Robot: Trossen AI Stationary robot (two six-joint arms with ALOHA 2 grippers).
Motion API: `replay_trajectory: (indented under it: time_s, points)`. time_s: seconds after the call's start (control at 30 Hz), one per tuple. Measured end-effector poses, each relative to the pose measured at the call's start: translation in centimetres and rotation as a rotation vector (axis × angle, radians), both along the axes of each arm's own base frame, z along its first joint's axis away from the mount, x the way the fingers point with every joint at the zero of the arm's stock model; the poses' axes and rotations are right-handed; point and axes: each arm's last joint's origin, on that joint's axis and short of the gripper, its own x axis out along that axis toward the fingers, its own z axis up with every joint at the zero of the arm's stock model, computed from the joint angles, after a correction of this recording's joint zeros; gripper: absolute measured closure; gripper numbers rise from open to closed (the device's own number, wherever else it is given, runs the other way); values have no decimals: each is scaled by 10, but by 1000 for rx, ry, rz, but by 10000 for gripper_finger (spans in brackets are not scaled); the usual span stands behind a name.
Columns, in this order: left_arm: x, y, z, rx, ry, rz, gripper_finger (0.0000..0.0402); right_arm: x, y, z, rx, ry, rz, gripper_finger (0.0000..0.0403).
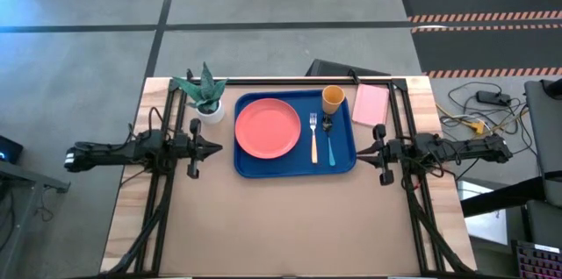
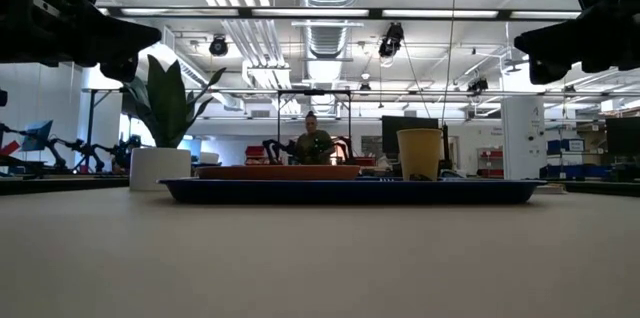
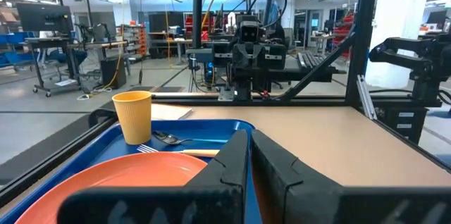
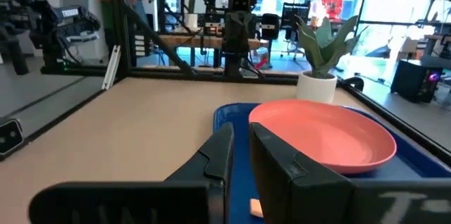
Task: Pick and place plate/cup/fork/spoon on tray
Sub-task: Return to Home Position
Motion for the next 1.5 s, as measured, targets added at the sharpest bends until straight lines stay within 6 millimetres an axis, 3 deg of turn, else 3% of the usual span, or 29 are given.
replay_trajectory:
  time_s: [1.5]
  points:
    - [1,0,-2,-1,23,1,402,0,0,0,0,1,0,365]
